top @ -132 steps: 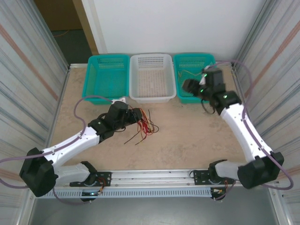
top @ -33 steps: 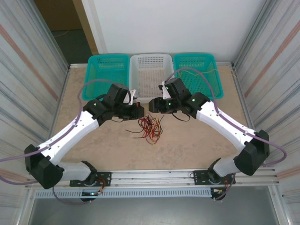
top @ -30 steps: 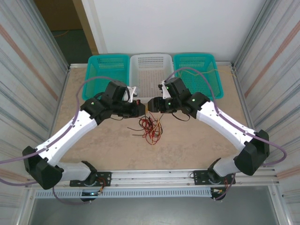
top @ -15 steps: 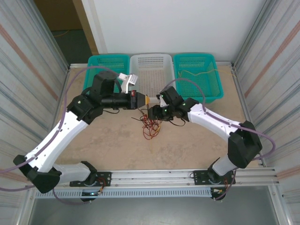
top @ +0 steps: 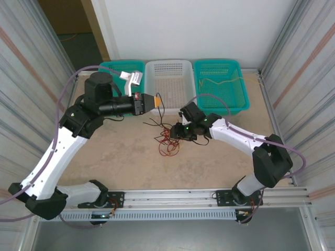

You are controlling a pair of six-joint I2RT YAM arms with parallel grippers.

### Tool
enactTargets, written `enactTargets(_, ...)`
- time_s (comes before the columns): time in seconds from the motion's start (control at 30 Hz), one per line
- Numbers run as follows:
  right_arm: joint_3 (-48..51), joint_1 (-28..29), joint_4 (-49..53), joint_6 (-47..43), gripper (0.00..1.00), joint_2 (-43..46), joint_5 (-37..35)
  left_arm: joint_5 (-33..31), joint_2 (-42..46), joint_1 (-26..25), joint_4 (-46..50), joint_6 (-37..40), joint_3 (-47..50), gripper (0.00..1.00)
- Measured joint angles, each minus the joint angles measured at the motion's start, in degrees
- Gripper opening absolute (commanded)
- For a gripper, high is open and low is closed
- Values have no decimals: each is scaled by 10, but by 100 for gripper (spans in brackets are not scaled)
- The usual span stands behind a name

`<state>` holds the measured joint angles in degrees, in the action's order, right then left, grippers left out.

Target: Untangle the cables

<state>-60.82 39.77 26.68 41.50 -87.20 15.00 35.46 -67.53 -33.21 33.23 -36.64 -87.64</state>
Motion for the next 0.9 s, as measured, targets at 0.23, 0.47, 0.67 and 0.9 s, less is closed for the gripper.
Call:
enactTargets(0.23,-5,-23,42,-18,63,46,-9,16,3,14,-12,-2,-21,0)
enactTargets(0.47,-98,-19,74,-56,71,101,-12,27,3,14,-26,0,-51,0)
enactTargets(0.67,-188,-7,56,-77,76,113,-2,41,-9,14,-36,0,-55,0)
enactTargets(0.9,-257,-9,23,-103,73,100,35,56,-17,14,-47,-2,-55,0)
